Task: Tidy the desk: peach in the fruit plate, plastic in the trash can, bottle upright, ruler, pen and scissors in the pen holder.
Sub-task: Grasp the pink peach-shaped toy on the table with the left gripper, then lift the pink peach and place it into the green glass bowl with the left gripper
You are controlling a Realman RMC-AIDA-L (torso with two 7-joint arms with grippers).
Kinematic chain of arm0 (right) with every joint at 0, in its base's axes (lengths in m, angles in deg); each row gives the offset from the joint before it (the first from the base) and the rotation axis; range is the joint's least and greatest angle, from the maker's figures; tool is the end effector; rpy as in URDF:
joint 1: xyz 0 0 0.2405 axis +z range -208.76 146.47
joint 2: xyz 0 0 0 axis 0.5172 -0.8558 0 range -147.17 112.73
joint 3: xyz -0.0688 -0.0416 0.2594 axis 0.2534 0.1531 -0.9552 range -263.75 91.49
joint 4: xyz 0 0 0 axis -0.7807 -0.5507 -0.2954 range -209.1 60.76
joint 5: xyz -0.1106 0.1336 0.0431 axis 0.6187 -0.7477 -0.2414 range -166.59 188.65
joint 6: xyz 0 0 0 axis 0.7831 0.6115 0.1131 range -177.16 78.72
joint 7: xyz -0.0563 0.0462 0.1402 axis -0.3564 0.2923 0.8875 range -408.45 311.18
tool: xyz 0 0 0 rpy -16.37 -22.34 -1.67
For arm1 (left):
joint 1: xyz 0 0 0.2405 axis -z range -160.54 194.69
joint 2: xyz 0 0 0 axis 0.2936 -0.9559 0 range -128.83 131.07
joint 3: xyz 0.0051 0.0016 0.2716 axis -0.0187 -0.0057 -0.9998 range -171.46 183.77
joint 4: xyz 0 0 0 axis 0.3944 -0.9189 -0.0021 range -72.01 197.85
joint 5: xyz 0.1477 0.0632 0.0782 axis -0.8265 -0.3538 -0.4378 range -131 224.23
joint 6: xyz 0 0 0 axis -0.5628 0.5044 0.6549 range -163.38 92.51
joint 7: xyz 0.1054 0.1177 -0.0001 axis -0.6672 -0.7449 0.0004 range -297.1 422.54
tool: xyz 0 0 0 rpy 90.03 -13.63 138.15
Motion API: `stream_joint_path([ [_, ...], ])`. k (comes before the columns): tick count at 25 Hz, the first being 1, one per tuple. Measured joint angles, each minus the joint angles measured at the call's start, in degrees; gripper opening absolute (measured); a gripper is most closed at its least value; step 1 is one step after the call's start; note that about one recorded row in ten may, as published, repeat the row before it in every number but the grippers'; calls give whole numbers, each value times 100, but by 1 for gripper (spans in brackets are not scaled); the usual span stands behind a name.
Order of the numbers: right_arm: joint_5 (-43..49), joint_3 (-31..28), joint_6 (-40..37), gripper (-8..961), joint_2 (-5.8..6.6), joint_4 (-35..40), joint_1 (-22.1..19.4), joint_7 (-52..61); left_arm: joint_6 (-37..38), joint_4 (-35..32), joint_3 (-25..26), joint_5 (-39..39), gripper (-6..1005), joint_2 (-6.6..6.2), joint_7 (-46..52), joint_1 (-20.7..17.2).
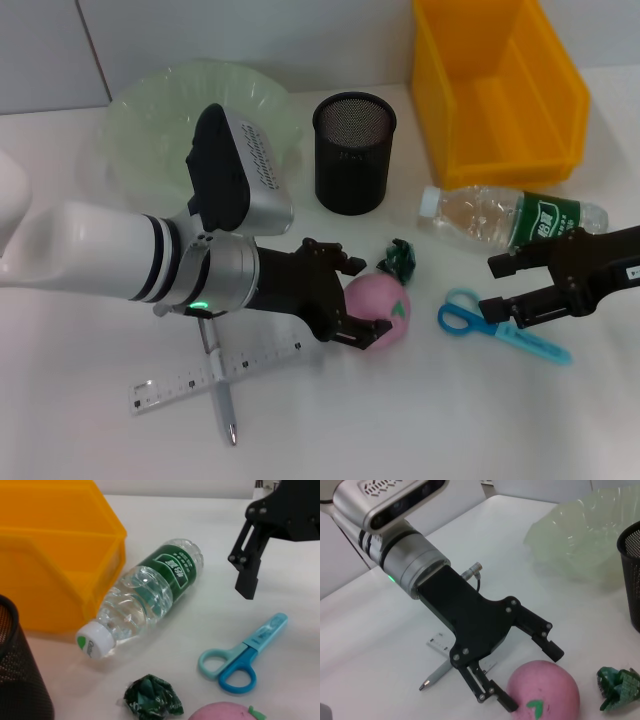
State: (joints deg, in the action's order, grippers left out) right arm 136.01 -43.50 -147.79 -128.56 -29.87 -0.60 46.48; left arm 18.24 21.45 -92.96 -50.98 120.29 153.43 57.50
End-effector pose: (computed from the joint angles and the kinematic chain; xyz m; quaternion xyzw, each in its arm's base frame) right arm 0.2771 0.3076 0.0281 -0.9509 0.2803 0.1154 0.0616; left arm -0.1730 0.3387 -0.1287 -0.9940 -0.0564 -0.0484 0.0803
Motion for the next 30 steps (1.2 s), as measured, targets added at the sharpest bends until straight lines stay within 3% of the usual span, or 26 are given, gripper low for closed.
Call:
stream_joint_path([
  [12, 0, -11, 23, 814, -15, -1, -3, -3, 42, 118, -7, -1, 811, 0, 98, 122],
  [16, 0, -36, 24, 814, -21, 0, -20, -25, 112, 72, 50, 6, 557, 0, 142, 100],
  [17, -1, -41, 28, 814, -25, -1, -27, -36, 352, 52, 278, 54, 493, -11, 154, 81],
  [23, -1, -53, 35, 814, -29, -12, -39, -45, 686, 11, 706, 168, 394, -37, 152, 27],
  [24, -1, -53, 38, 814, -33, -12, -43, -45, 991, -85, 1307, 291, 378, -49, 104, -107],
  [27, -1, -54, 41, 814, -45, -5, -50, -46, 991, -85, 1307, 291, 352, -49, 104, -107],
  [28, -1, -53, 44, 814, -49, -4, -52, -47, 1112, -182, 1757, 404, 343, -51, 76, -241],
  [29, -1, -53, 53, 814, -51, -2, -58, -47, 1112, -182, 1757, 404, 334, -51, 76, -241],
  [30, -1, -53, 64, 814, -55, -2, -65, -47, 1211, -227, 2464, 1031, 325, -53, -213, -538],
])
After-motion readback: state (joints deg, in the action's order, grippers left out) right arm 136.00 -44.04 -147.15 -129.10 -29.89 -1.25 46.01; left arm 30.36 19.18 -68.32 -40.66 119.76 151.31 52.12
